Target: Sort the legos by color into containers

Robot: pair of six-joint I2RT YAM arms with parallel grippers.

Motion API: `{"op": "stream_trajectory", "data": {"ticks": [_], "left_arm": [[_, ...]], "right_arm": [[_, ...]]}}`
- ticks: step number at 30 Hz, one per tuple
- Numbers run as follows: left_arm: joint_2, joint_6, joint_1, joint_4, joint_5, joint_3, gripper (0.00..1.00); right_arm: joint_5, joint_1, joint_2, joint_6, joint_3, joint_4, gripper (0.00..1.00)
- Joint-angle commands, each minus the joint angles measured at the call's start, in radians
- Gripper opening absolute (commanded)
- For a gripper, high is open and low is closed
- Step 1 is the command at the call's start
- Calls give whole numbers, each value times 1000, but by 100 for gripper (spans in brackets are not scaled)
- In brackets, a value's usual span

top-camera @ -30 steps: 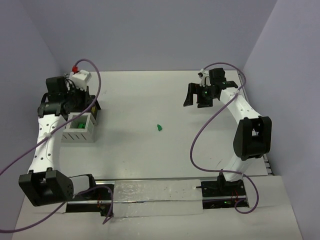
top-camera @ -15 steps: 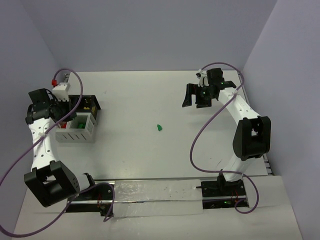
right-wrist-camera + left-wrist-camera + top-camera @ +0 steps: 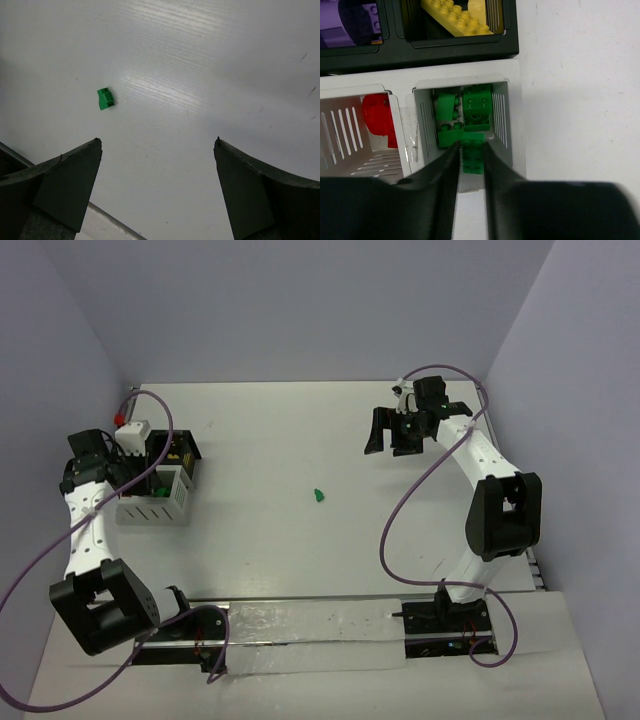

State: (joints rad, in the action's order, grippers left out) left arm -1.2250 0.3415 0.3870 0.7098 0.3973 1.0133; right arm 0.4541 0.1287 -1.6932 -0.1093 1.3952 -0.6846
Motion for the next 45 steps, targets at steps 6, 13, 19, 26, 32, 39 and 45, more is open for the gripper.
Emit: {"op": "stream_trajectory", "data": {"ticks": [6,13,19,26,32,39,45], "left_arm": [[-6,30,1,-59,16,54,65],[46,16,-125,-44,97,196,67],[-44,-18,-594,-95,83,220,68],[-316,-219,-960,-277,-129,253,62],[-461,-496,-1120,-351,-329,268,63],[-625,-599,-1159,-346,-393,366,64],[-721,-725,-1188,-288,-560,444,66]], "right_arm": [[-3,5,27,16,28,0,100],[-15,5,33,17,31,-5,100],[-32,5,35,19,24,-3,100],[-54,-58,28,18,-3,-4,100],[-75,-121,63,20,-18,-23,100],[-72,-121,70,13,-38,-6,100],[-61,-121,53,14,-18,-18,100]]}}
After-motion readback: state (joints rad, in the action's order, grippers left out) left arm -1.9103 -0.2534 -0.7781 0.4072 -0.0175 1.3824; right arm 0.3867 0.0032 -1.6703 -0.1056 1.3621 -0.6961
